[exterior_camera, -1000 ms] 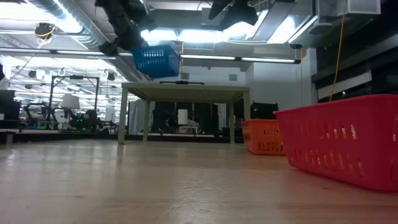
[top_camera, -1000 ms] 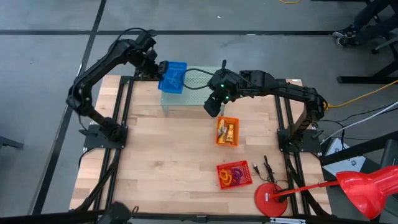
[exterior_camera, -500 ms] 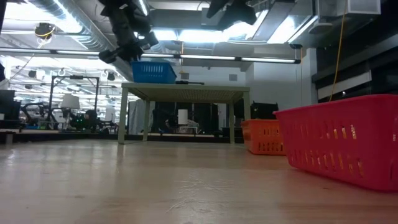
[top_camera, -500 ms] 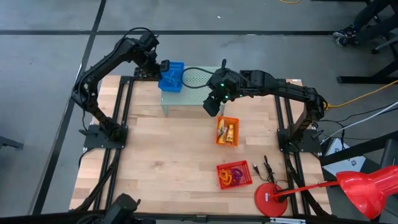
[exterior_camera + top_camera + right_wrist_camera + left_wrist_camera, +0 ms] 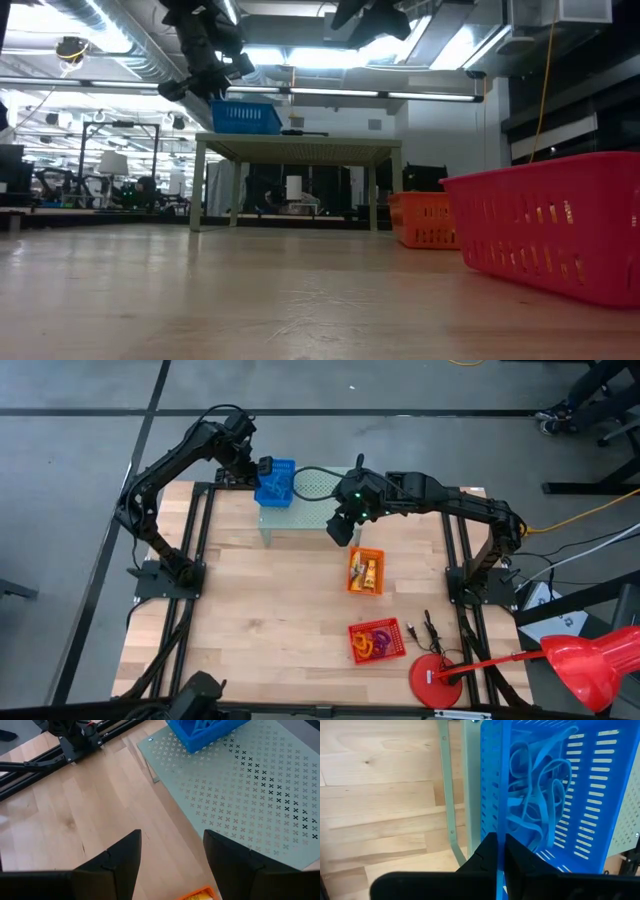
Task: Pick & Place Office Desk Supplies
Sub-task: Put the blue bin with rubberbands on the shelf
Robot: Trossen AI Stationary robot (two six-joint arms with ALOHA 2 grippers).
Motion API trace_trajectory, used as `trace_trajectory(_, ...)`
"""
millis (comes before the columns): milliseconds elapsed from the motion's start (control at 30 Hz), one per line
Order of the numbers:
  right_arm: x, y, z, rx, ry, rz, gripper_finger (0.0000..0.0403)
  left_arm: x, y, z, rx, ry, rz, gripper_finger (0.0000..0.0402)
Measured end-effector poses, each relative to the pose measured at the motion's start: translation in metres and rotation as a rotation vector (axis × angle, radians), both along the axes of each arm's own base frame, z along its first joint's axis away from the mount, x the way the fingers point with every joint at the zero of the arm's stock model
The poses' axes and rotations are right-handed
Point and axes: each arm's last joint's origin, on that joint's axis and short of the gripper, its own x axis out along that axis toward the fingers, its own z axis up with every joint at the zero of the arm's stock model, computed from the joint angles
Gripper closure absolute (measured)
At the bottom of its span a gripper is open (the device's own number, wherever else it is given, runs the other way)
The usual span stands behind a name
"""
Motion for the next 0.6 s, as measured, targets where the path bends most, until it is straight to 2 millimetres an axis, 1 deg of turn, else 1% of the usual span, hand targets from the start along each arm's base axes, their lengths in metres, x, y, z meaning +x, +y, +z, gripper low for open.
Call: trace_trajectory(600,0.0008,0.0000,0.0007,-0.001,-0.011,0.000,0.0186,0.0002,-0.0002,0.0000,-0.011,-0.009,0.012,0.0398)
